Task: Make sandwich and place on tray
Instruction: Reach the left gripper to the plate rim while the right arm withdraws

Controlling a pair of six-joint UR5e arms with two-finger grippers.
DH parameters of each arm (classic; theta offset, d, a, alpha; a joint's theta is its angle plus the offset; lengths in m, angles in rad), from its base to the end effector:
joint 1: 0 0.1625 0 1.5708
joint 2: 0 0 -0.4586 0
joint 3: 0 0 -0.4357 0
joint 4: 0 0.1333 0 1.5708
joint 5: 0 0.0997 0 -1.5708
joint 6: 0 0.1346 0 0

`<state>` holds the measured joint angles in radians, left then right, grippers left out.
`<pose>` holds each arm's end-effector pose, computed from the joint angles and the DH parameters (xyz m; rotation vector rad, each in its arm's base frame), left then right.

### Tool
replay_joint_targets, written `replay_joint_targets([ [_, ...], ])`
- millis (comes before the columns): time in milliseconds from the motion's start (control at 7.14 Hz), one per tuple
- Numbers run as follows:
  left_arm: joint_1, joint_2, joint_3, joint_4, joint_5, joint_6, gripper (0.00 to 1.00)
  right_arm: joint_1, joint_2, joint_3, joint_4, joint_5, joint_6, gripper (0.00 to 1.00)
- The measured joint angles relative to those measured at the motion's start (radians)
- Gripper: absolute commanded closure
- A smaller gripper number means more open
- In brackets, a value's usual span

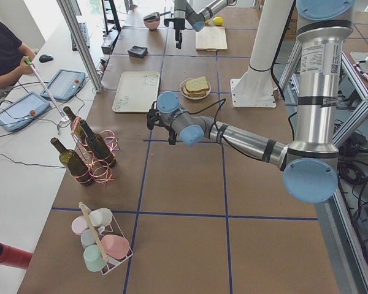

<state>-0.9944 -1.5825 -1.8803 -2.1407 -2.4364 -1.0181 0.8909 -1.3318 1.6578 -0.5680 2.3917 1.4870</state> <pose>0.2735 -0.4773 0.4608 0.0054 1.1512 -0.0065 -0.3717 -0.5151 0.3937 -0.0279 -1.4076 0.1245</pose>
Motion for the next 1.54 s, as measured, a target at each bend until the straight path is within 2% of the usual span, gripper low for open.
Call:
replay_joint_targets([
  [140, 0.139, -0.054, -0.025, -0.039, 0.089, -0.203, 0.24, 0.040, -0.039, 0.027, -0.005, 0.026, -0.003, 0.00],
  [280, 0.270, -0.124, -0.026, -0.050, 0.173, -0.355, 0.37, 0.066, -0.064, 0.044, -0.006, 0.043, -0.004, 0.00],
  [560, 0.463, -0.259, 0.040, -0.053, 0.352, -0.536, 0.47, 0.080, -0.087, 0.059, -0.007, 0.053, -0.005, 0.00],
  [840, 0.530, -0.347, 0.128, -0.054, 0.399, -0.589, 0.48, 0.078, -0.106, 0.076, -0.007, 0.053, -0.005, 0.00],
  [1260, 0.563, -0.406, 0.190, -0.053, 0.405, -0.595, 0.50, 0.076, -0.114, 0.089, -0.007, 0.052, -0.004, 0.00],
  [1540, 0.569, -0.422, 0.206, -0.053, 0.405, -0.596, 0.54, 0.075, -0.118, 0.095, -0.007, 0.052, -0.004, 0.00],
])
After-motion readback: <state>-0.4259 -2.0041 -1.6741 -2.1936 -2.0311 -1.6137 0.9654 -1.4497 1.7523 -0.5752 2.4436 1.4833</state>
